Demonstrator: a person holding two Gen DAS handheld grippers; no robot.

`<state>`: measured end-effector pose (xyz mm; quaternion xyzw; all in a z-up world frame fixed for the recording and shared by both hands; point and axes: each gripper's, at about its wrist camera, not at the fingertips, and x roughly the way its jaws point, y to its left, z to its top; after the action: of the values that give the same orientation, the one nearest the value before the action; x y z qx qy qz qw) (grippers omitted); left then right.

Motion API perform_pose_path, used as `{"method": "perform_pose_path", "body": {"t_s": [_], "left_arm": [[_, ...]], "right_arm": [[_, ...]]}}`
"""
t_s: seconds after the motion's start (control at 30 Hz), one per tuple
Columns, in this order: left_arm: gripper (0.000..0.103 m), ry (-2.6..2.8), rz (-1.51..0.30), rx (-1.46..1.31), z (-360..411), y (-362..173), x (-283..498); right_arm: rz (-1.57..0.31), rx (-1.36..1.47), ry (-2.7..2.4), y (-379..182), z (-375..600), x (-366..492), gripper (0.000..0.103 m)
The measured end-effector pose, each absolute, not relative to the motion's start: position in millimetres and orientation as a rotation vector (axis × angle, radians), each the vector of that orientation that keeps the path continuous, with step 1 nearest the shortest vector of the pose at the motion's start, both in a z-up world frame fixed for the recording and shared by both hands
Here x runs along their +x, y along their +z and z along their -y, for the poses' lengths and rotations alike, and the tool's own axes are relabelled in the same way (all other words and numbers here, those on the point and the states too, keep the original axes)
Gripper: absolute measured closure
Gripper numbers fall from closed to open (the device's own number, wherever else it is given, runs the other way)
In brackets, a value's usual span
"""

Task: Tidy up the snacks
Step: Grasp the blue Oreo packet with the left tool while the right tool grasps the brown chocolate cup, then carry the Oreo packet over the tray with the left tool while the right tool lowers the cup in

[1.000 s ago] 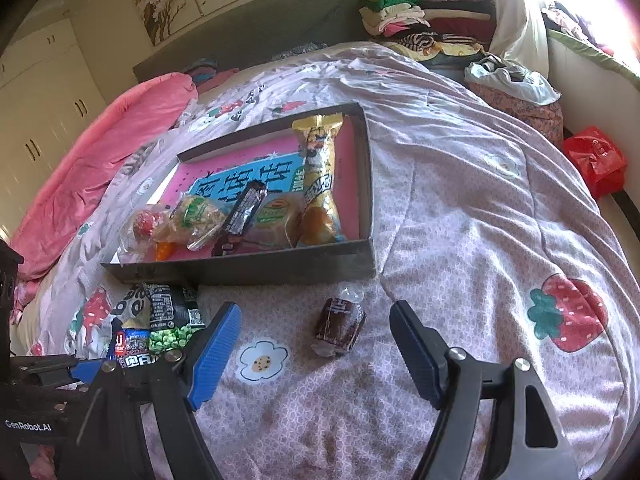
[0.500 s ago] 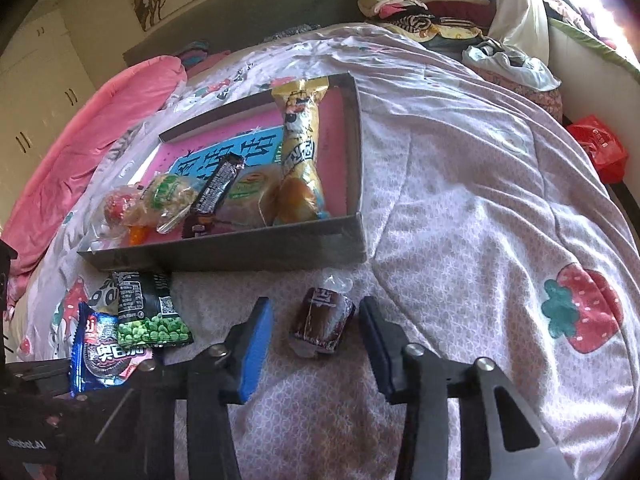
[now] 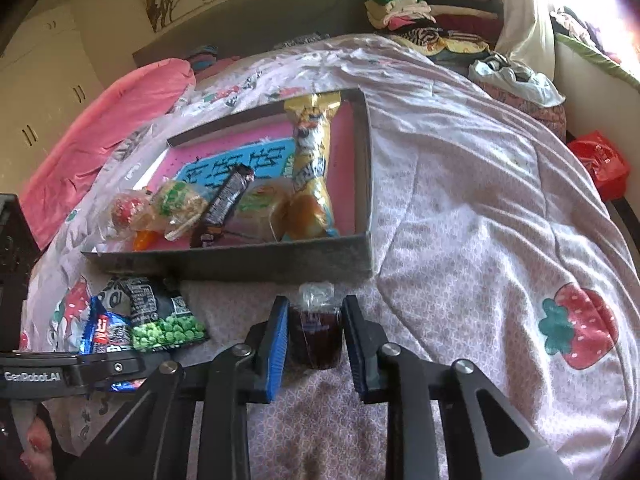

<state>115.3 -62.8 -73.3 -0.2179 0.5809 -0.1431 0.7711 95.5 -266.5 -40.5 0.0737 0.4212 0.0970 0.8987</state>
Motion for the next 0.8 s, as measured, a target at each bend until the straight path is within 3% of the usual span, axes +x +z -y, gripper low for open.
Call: {"method": "perform_pose_path", "body": {"t_s": [0.8], "left_arm": [[0.081,-0.383,-1.084,-0.385,42,14,86]], "right_arm": [[-0.691,0.228,0.301,20,268,81,0.076]]}}
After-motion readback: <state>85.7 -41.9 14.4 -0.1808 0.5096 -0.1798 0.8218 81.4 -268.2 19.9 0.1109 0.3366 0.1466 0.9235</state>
